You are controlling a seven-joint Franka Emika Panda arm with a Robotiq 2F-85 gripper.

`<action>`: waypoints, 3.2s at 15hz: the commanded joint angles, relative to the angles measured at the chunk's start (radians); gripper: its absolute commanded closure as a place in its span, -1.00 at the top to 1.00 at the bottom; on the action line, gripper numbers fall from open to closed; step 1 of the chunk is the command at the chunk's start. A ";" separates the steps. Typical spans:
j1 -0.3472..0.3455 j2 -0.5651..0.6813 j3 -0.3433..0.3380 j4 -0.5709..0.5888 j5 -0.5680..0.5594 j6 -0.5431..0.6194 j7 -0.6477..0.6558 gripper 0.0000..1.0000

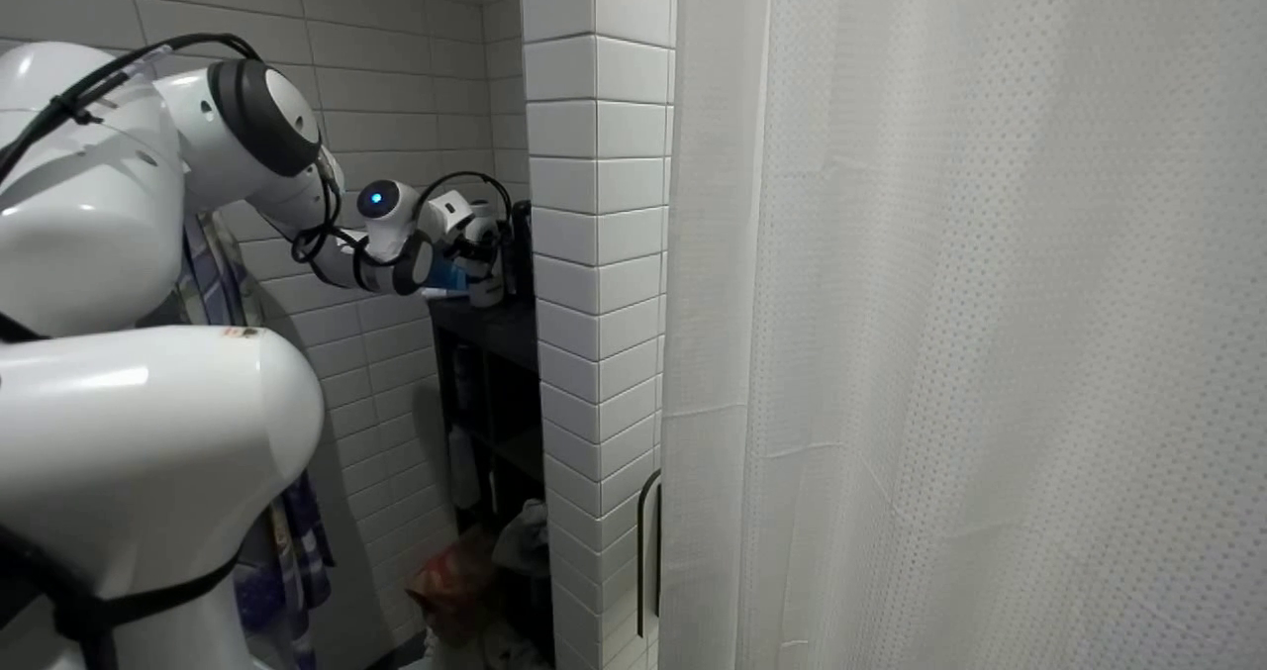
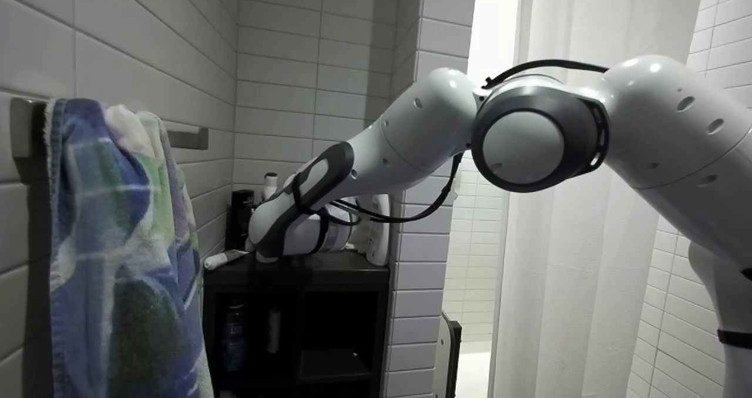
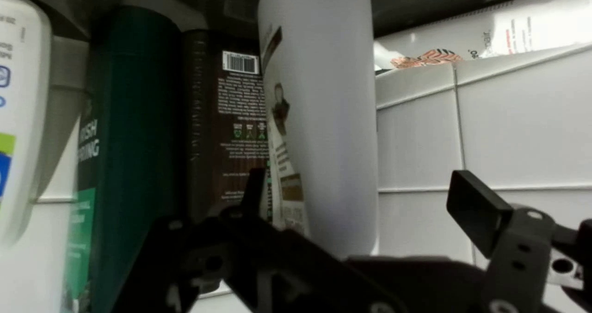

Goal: Move the white Nivea bottle on the left to the right

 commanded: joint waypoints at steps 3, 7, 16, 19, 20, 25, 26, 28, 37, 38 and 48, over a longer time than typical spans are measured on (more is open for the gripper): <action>-0.006 0.043 -0.021 0.068 0.010 -0.043 0.025 1.00; -0.009 0.053 -0.023 0.087 0.008 -0.052 0.029 1.00; -0.011 0.085 -0.022 0.138 0.000 -0.070 0.025 1.00; -0.013 0.096 -0.018 0.158 -0.003 -0.080 0.023 1.00; -0.014 0.099 -0.016 0.165 -0.005 -0.083 0.022 1.00; -0.016 0.121 -0.015 0.211 -0.008 -0.100 0.021 1.00; -0.016 0.125 -0.016 0.220 -0.008 -0.104 0.021 1.00; -0.016 0.133 -0.018 0.235 -0.008 -0.111 0.022 1.00; -0.030 0.149 -0.006 0.269 -0.013 -0.114 0.008 -0.13; -0.034 0.147 -0.004 0.271 -0.014 -0.113 0.006 -0.26; -0.039 0.129 0.023 0.249 -0.016 -0.105 -0.005 -0.85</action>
